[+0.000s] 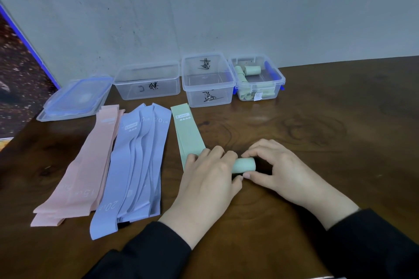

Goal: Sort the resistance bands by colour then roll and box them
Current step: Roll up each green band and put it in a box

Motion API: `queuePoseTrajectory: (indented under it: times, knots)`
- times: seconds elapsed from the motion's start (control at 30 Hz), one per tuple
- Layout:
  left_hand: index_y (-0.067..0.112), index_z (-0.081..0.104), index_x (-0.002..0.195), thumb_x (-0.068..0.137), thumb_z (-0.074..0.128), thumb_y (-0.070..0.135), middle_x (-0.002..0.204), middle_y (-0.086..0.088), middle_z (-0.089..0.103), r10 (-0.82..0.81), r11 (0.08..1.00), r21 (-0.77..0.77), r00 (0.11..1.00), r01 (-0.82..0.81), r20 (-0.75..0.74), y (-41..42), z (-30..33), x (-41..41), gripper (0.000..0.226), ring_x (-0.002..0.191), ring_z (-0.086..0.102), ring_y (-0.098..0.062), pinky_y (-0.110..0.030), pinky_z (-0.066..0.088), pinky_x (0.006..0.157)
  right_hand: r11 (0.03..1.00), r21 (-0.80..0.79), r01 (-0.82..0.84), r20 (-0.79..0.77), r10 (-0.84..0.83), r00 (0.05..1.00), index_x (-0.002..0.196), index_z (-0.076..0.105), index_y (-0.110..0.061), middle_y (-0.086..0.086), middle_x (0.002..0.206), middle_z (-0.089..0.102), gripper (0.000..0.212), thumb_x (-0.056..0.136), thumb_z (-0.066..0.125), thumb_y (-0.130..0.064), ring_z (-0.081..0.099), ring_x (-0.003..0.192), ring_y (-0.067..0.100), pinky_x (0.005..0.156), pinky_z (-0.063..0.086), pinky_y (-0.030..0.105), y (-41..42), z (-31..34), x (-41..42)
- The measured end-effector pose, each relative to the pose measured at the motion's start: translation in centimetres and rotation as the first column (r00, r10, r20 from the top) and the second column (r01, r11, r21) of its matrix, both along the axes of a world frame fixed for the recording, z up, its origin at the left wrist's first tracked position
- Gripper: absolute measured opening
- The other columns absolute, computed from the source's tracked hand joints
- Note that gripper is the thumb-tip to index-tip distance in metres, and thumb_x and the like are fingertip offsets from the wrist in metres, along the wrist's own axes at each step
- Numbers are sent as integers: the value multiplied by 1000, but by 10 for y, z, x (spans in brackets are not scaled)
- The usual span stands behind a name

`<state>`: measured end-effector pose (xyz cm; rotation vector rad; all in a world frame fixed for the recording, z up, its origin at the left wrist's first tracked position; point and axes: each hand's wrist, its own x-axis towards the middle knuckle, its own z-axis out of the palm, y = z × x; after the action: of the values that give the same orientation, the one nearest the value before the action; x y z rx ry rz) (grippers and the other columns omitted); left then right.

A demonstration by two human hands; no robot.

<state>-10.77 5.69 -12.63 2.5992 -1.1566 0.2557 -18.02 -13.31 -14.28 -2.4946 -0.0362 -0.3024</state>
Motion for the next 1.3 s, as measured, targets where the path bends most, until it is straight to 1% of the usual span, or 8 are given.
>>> queuePoseTrajectory:
  times: [0.2,0.33,0.47,0.7,0.87,1.0,1.1,1.3]
  knots:
    - [34,53,129,99,48,50,116,13,56,5,998,69,1000,-3,-22,-6,9,5,35,107,51,-9,-33,39,96,999,33,17,-9,-16,1000,118,69,-34,-24,111,60,26,93,69,-40,54,111,3,96,44,23,1,1,1]
    - [36,52,134,97,58,44,119,17,59,-23,999,-48,969,12,-244,-10,24,11,39,106,55,-5,-26,46,95,981,174,85,-16,-83,996,115,69,-36,-22,106,61,21,95,65,-41,56,101,0,82,41,17,0,6,-1]
    - [37,49,137,95,66,35,115,21,63,-81,949,-293,807,-117,-585,-13,34,17,46,105,60,0,-16,50,89,911,380,158,-24,-161,987,113,70,-39,-19,107,67,18,96,63,-42,63,97,4,79,49,20,1,14,-3]
    - [29,68,122,98,63,29,111,9,73,-327,766,-553,540,-329,-775,-23,36,20,24,109,67,-11,-40,54,99,802,583,130,11,-168,986,97,77,-31,-11,93,73,27,90,58,-49,64,82,2,72,49,13,5,31,-11]
    - [19,72,120,99,60,28,108,-2,75,-412,712,-545,365,-442,-835,-30,39,32,26,107,68,-22,-39,56,96,903,383,194,194,-284,939,111,63,-40,-22,110,64,27,95,42,-47,60,109,2,84,48,13,1,28,-11]
    - [12,73,117,99,61,29,99,-8,74,-477,749,-533,238,-393,-846,-38,46,41,28,83,65,-13,-31,52,84,997,69,29,319,-49,947,143,52,-32,-24,143,48,47,96,55,-29,46,137,9,108,39,19,-17,40,-6]
    - [12,71,114,96,65,27,91,-13,70,-525,745,-534,142,-400,-839,-49,51,50,24,70,61,-14,-32,52,75,993,-107,-48,353,83,932,142,57,-27,-18,139,56,50,93,68,-23,50,134,12,112,41,29,-29,57,4]
    - [9,64,107,93,65,20,80,-18,70,-585,737,-532,-1,-416,-811,-75,67,74,18,58,57,-15,-25,50,61,976,-210,-59,361,134,923,133,66,-25,-16,126,66,47,87,76,-32,58,122,8,103,49,35,-54,95,25]
